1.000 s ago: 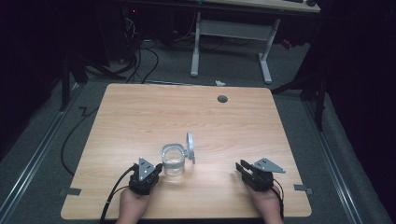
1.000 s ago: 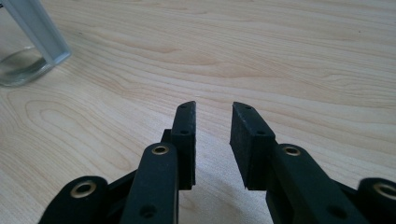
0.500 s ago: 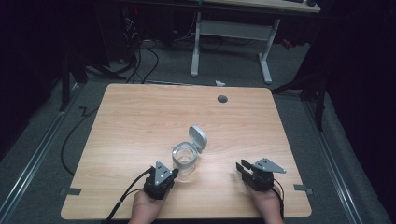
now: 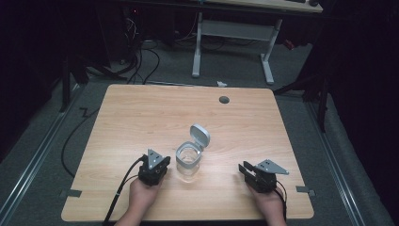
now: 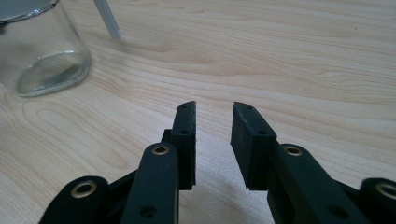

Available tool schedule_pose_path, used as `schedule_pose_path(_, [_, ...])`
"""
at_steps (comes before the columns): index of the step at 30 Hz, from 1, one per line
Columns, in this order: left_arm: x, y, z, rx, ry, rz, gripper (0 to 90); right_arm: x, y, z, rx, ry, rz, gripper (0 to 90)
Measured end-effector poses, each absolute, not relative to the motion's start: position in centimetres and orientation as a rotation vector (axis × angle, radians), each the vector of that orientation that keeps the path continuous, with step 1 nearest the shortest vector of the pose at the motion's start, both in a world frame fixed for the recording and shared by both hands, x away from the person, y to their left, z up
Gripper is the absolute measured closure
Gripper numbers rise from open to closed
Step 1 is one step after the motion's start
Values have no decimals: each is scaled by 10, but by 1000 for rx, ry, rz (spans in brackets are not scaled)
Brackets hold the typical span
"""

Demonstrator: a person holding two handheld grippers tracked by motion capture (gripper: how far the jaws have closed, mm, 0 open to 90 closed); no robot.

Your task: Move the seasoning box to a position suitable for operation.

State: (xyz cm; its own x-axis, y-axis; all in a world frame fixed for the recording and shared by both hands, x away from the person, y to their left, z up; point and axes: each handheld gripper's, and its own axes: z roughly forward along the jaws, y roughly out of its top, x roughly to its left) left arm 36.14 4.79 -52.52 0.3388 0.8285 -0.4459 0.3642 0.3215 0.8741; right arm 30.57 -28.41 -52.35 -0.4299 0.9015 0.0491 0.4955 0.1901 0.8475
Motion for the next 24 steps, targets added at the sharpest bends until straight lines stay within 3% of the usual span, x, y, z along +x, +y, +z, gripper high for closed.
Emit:
schedule_pose_path(7, [372,37,-527,1266,1249,399,900,307,-283,-525,1308,2013,1143,709])
schedule_pose_path(24, [332,20,-531,1298,1207,385,900,307,-282,-526,1318,2002,1134,709])
